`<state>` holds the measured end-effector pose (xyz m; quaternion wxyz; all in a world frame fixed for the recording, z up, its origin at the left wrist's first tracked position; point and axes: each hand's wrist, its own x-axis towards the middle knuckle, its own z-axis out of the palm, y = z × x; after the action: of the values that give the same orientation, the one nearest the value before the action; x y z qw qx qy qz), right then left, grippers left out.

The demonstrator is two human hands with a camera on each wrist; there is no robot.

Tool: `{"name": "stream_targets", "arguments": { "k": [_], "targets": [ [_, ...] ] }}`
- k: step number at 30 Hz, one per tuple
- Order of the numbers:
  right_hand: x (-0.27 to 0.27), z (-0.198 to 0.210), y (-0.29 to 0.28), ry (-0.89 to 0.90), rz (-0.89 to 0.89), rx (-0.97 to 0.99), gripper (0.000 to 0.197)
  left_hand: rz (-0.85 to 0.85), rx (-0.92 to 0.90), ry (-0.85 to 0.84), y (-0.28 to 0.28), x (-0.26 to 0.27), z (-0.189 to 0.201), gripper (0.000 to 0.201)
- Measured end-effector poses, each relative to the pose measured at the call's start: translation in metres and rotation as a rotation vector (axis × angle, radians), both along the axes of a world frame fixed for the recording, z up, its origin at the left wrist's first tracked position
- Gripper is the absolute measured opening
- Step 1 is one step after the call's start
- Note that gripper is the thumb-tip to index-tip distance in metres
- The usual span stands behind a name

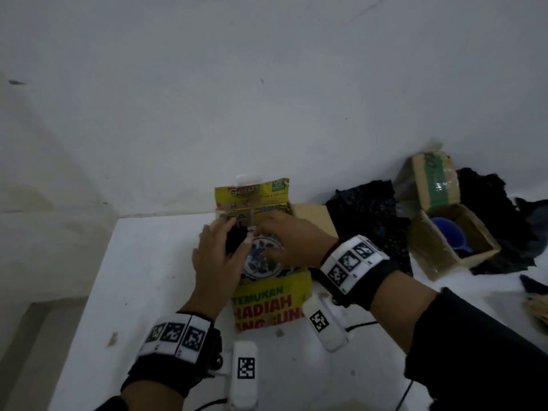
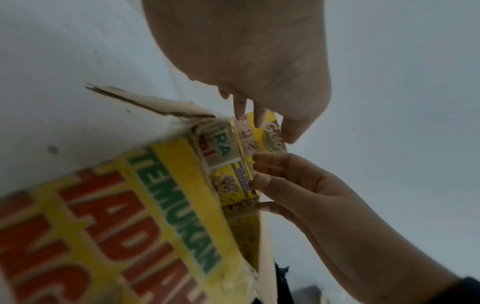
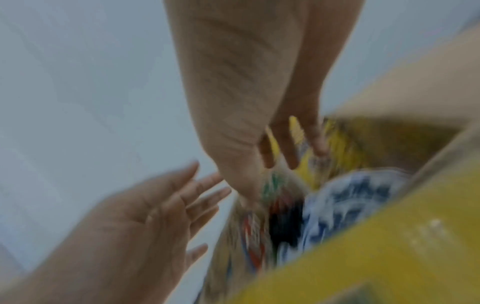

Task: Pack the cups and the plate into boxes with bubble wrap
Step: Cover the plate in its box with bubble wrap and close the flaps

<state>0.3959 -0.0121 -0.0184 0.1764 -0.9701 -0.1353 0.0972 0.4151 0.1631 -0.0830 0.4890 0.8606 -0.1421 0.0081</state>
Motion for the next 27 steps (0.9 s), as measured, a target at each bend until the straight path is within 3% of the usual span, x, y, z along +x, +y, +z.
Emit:
{"name": "stream_targets", "arguments": {
  "k": [4,7,11,14,19,23,27],
  "targets": [
    [-0.034,0.01,-0.065,-0.217,-0.13,0.12,0.026,-0.162,-0.014,-0.053,-0.052,-0.022,0.027,0.061],
    [-0.048,-0.002,-0.119,-0.272,-0.335,0.162,0.033,-0.307,-0.051,-0.018,-0.104,-0.047,0.044,0.055],
    [-0.052,-0.03,-0.159,-0.186,-0.657,0.1,0.066,-0.424,-0.008,0.027,-0.167,-0.069,0.049,0.06],
    [-0.051,-0.055,-0.163,-0.073,-0.711,0.023,0.077,-0.444,0.125,0.091,-0.2,-0.067,0.038,0.069],
    [-0.047,-0.082,-0.17,-0.036,-0.65,0.015,0.043,-0.467,0.372,0.135,-0.228,-0.044,0.021,0.075],
    [-0.051,-0.086,-0.188,-0.064,-0.659,0.3,0.022,-0.52,0.545,0.078,-0.237,-0.028,0.009,0.079],
    [-0.056,-0.074,-0.209,-0.078,-0.663,0.508,0.014,-0.472,0.666,-0.105,-0.246,-0.024,0.006,0.077]
  ]
}}
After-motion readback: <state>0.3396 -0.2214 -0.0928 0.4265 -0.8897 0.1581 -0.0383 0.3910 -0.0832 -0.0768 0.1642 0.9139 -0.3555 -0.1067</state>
